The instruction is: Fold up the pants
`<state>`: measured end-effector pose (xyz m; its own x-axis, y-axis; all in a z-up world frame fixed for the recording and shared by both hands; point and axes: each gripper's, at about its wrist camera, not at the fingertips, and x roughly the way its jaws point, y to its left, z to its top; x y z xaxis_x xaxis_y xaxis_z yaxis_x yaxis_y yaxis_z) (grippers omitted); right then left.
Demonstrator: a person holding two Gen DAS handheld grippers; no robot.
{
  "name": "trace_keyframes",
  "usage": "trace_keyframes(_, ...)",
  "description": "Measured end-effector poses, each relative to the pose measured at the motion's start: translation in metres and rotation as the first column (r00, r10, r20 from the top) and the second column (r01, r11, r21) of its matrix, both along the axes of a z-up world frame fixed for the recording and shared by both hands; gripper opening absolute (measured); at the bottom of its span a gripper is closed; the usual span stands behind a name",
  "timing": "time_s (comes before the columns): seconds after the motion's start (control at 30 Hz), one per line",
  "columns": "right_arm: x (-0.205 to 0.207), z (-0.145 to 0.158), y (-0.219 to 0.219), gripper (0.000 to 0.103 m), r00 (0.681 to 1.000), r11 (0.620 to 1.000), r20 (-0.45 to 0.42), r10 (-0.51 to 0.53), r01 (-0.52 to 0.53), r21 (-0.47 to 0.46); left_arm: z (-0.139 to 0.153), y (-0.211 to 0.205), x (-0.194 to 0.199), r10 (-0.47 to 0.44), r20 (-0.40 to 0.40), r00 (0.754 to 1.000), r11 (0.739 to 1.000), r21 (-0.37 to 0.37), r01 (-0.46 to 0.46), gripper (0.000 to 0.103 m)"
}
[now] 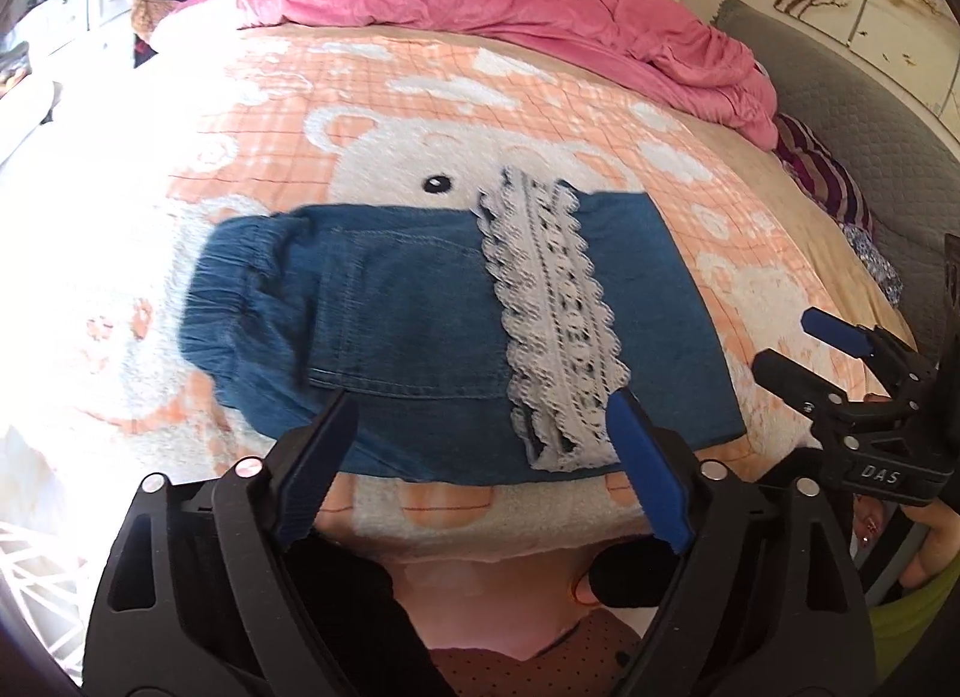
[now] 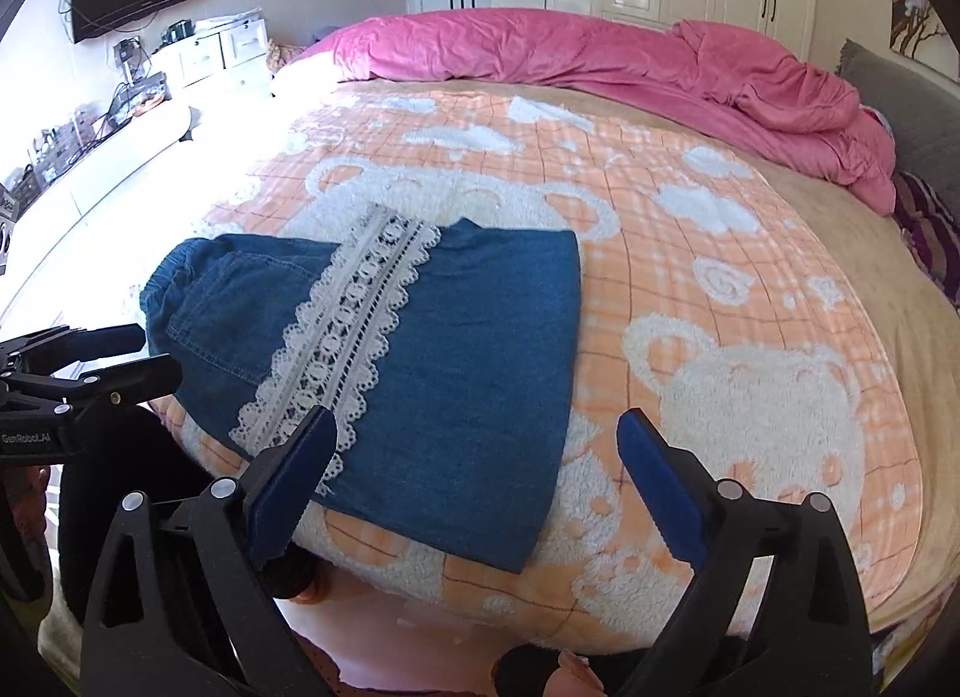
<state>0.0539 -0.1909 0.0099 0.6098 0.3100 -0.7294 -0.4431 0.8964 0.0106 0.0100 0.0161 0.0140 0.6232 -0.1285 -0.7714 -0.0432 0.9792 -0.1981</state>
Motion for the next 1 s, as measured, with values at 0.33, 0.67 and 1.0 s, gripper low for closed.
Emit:
trace_keyframes(0.33, 0.012, 0.015, 0.039, 0.094, 0.997, 0.997, 0.026, 0.071, -0.070, -0.019, 0.001, 0.054, -0.003, 0.140, 0.007, 0.990, 0.990, 0.020, -0.140, 0.092)
trace_keyframes(0.67, 0.056, 0.023, 0.110, 0.094, 0.975, 0.975, -0.005, 0.222, -0.222, -0.022, -0.023, 0.118, -0.012, 0.274, -0.061, 0.960, 0.961, -0.001, -0.275, 0.093)
trace_keyframes(1.0, 0.096, 0.004, 0.194, 0.094, 0.895, 0.906, -0.145, 0.421, -0.424, 0.016, -0.046, 0.127, -0.004, 0.245, -0.119, 0.962, 0.952, -0.160, -0.262, 0.077)
